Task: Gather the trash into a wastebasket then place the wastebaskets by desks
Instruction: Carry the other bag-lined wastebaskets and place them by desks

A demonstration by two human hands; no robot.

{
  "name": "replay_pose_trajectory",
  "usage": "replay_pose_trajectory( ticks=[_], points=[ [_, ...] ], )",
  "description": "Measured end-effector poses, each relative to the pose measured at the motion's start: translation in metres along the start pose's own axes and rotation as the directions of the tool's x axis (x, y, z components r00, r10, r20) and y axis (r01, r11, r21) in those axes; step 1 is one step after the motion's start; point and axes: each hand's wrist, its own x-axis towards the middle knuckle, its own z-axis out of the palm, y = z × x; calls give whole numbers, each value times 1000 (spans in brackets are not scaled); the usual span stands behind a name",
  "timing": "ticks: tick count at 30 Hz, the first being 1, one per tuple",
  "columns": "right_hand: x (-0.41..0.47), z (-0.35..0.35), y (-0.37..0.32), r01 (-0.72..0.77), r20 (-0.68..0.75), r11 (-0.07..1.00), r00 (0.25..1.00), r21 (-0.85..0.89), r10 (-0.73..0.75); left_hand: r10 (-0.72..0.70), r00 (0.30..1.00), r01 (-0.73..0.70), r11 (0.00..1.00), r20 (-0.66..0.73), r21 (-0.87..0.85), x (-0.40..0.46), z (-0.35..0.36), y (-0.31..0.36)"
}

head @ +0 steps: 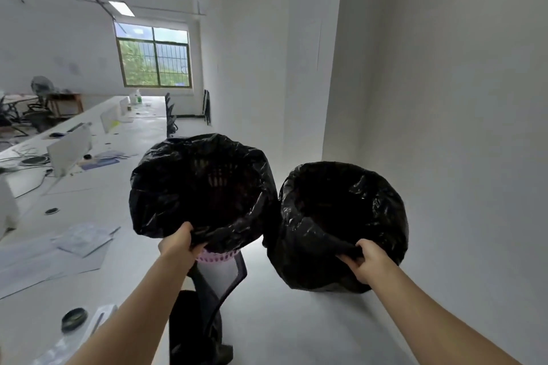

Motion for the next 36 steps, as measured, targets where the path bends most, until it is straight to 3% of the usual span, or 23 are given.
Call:
replay_pose_trajectory(
  ticks=[7,13,19,27,36],
  points=[
    [135,84,-73,-32,124,999,992,-16,33,48,999,-48,997,4,-57,108,124,24],
    [280,159,-114,-76,181,990,979,-121,97,134,977,-149,986,-163,-79,199,227,9],
    [406,243,-140,-165,185,957,960,-237,211,61,955,-107,984,-289,-145,279,319,-2],
    [524,387,-113,-225,216,922,929,-316,300,122,860,-181,981,-495,-73,413,332,47],
    [647,606,-101,-201,221,924,934,-326,281,122,821,-200,977,-558,-80,616,367,136]
  ],
)
